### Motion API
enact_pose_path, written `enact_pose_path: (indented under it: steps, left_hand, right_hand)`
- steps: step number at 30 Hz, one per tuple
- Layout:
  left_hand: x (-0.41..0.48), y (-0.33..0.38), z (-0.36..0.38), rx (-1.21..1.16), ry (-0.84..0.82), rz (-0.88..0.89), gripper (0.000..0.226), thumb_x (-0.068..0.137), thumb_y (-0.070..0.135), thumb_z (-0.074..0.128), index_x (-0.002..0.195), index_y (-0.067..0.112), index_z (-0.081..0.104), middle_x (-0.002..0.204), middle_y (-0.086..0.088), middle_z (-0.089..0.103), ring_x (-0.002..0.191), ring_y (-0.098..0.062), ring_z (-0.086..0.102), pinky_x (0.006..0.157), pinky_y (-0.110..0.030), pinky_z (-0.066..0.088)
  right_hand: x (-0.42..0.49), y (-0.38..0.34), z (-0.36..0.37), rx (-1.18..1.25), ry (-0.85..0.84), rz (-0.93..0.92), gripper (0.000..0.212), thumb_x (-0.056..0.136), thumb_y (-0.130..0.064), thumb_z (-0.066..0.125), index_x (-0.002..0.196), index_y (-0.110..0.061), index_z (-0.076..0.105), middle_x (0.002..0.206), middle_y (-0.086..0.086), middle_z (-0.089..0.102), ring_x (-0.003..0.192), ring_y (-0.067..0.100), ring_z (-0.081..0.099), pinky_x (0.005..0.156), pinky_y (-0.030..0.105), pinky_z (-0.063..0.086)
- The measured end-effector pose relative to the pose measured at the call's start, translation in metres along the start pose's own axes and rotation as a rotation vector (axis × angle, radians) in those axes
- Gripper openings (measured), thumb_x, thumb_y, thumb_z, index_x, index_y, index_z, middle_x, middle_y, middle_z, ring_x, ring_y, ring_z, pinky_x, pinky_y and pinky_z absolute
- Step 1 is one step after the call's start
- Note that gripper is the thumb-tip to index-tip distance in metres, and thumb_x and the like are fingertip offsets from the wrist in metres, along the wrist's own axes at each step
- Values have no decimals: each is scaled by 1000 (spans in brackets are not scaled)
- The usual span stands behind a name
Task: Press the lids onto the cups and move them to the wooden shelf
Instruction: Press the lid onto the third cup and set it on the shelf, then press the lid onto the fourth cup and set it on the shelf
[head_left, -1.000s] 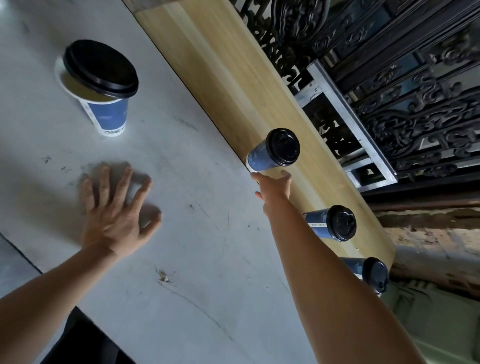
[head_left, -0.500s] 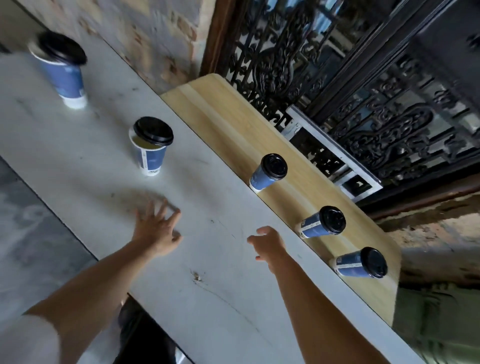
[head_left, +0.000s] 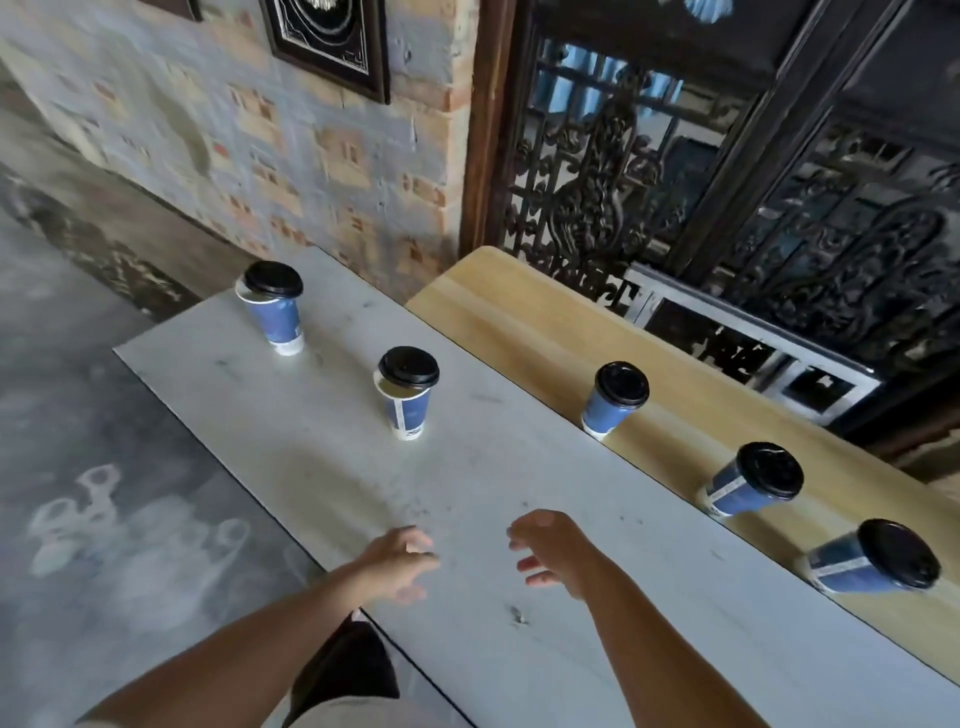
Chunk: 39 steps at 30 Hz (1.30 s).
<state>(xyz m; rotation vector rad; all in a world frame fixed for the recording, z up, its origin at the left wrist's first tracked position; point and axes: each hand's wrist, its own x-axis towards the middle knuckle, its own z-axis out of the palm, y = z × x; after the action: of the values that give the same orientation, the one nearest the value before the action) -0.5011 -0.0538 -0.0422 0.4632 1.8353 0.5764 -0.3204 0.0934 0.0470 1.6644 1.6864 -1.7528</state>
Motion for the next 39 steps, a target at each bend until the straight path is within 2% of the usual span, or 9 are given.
enact_pose_path:
  steps: [5, 10, 13, 15, 19, 24, 29, 35, 39]
  left_hand:
    - [48, 32, -94, -385, 145, 45, 63, 88, 7, 76, 141, 8, 44, 121, -11, 61, 79, -27, 67, 71, -37, 57]
    - [87, 54, -162, -117, 72, 236, 94, 64, 24, 90, 145, 23, 40, 138, 6, 42, 95, -17, 65, 72, -34, 59]
    - [96, 64, -175, -4, 9, 415, 113, 46, 32, 91, 147, 30, 41, 146, 2, 47, 126, -20, 56, 100, -40, 54]
    - [103, 73, -177, 5, -49, 598, 108, 45, 27, 95, 142, 40, 47, 138, 10, 60, 127, -11, 57, 104, -28, 50]
    - [107, 92, -176, -1, -151, 787, 92, 51, 14, 94, 130, 44, 55, 122, 19, 70, 115, -3, 66, 92, -13, 49]
    - [106, 83, -179, 42, -53, 701, 75, 58, 43, 88, 124, 44, 53, 116, 24, 68, 107, 7, 63, 88, -16, 51]
    - [105, 88, -182, 69, -48, 722, 72, 61, 49, 85, 125, 43, 52, 119, 22, 67, 109, 5, 63, 89, -22, 54]
    - [110, 85, -189, 3, -127, 655, 77, 65, 33, 87, 135, 36, 53, 124, 19, 68, 116, -1, 64, 91, -30, 58]
    - [110, 91, -202, -242, -289, 475, 49, 69, 20, 70, 114, 40, 70, 114, 12, 76, 110, -7, 71, 92, -32, 58]
  right_hand:
    - [42, -65, 23, 112, 117, 11, 18, 99, -32, 61, 103, -15, 63, 100, 6, 68, 74, 20, 63, 68, 32, 54]
    - [84, -161, 45, 20, 330, -83, 43, 92, -47, 65, 126, -20, 59, 110, 4, 66, 95, 24, 66, 90, 43, 58]
    - [88, -204, 59, -28, 391, -186, 55, 87, -54, 69, 133, -26, 56, 124, 1, 63, 100, 21, 62, 85, 36, 55]
    - [86, -219, 68, -129, 364, -238, 61, 84, -53, 72, 137, -30, 54, 133, 1, 59, 111, 20, 58, 78, 30, 49]
    - [87, -226, 86, -477, 308, -254, 68, 81, -49, 73, 143, -31, 49, 137, 6, 51, 130, 29, 36, 98, 42, 47]
    - [82, -226, 95, -576, 332, -261, 78, 79, -40, 77, 148, -26, 43, 139, 5, 43, 128, 26, 32, 94, 35, 43]
    - [72, -224, 99, -708, 319, -318, 76, 81, -29, 71, 150, -25, 40, 145, 0, 37, 130, 23, 29, 96, 33, 45]
    - [75, -222, 111, -725, 350, -346, 76, 81, -27, 70, 151, -25, 39, 146, -4, 33, 130, 23, 29, 98, 40, 50]
    - [81, -211, 116, -563, 401, -357, 84, 78, -28, 75, 153, -27, 38, 147, -7, 35, 133, 20, 26, 100, 25, 39]
